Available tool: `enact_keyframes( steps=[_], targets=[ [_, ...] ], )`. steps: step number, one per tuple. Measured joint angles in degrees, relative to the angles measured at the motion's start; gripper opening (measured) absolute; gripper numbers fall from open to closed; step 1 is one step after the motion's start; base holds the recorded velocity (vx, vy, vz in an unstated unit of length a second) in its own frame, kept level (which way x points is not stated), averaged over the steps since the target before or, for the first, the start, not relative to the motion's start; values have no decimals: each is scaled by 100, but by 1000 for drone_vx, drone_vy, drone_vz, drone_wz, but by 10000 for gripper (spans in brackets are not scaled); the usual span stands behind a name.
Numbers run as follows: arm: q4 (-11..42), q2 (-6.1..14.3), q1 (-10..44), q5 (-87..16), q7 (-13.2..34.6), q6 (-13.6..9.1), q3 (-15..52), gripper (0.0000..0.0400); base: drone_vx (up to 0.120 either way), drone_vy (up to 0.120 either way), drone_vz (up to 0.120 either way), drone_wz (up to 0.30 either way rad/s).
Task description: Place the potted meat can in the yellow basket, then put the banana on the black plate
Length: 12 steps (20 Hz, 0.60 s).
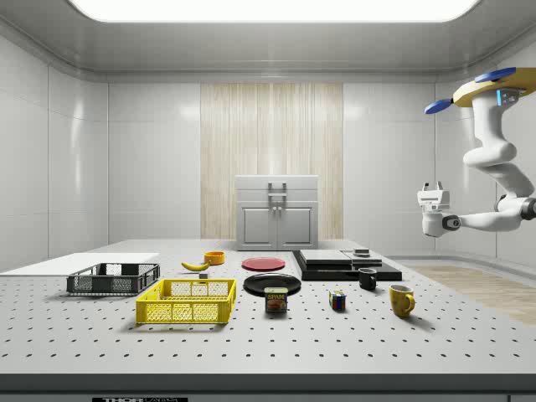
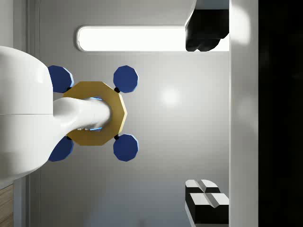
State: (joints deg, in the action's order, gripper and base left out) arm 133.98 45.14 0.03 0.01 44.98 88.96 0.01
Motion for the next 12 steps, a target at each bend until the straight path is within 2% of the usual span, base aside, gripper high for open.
enact_keyframes(
  steps=[4, 8, 12],
  targets=[
    [-485, -72, 11, 4, -7, -395, 6, 400, 120, 0, 0, 0],
    [-973, -228, 19, 7, -10, -708, 11, 400, 120, 110, 0, 0],
    [-1351, -370, 26, 10, -13, -927, 14, 400, 120, 120, 0, 0]
  ],
)
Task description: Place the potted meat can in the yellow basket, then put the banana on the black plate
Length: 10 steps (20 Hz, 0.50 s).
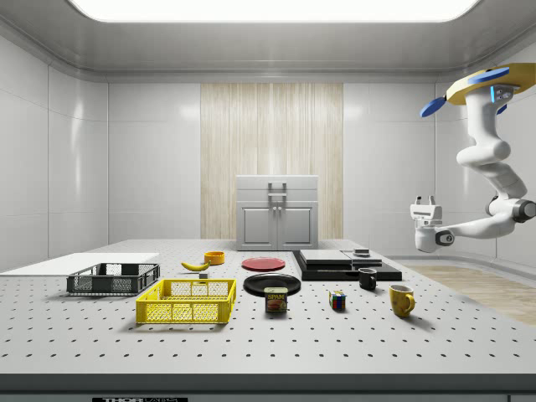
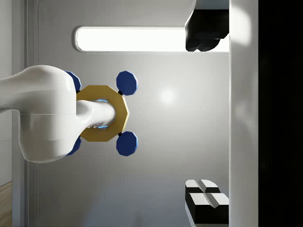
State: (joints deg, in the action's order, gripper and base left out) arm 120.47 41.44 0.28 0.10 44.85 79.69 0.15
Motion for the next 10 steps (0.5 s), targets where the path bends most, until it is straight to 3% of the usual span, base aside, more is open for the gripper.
enact_keyframes(
  steps=[10],
  targets=[
    [-327, -118, 11, 4, -4, -165, 6, 400, 120, 120, 0, 0]
  ],
)
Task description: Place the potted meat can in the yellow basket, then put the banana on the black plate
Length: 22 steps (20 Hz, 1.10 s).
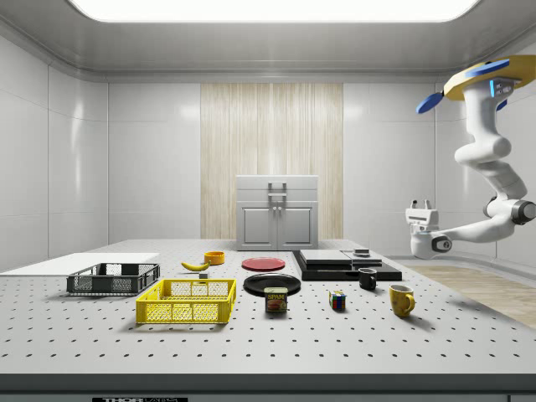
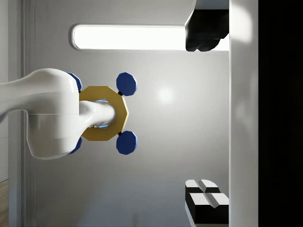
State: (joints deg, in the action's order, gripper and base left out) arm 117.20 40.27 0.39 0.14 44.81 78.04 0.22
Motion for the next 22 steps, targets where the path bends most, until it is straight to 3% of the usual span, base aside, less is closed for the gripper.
enact_keyframes(
  steps=[22],
  targets=[
    [20, 47, 17, -19, -3, 70, 24, 400, 120, 120, 0, 0]
  ],
)
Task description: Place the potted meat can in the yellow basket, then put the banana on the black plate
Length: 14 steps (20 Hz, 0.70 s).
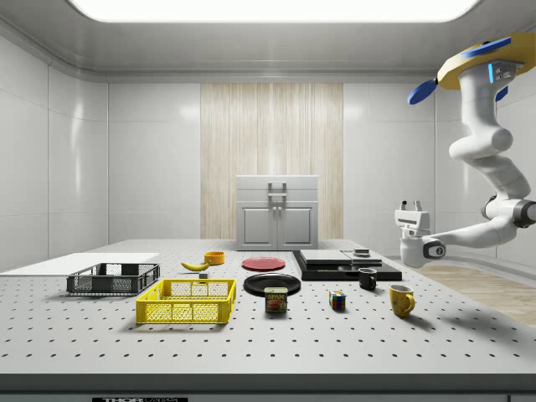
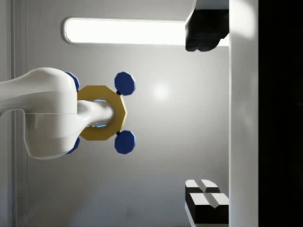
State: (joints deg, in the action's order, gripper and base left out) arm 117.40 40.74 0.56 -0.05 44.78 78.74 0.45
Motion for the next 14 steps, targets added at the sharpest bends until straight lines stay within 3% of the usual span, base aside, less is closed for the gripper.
enact_keyframes(
  steps=[7, 14],
  targets=[
    [21, 21, 14, -55, 6, 30, 41, 400, 120, 120, 0, 0],
    [46, 44, 54, -237, 30, 62, 171, 400, 120, 6, 0, 0]
  ],
)
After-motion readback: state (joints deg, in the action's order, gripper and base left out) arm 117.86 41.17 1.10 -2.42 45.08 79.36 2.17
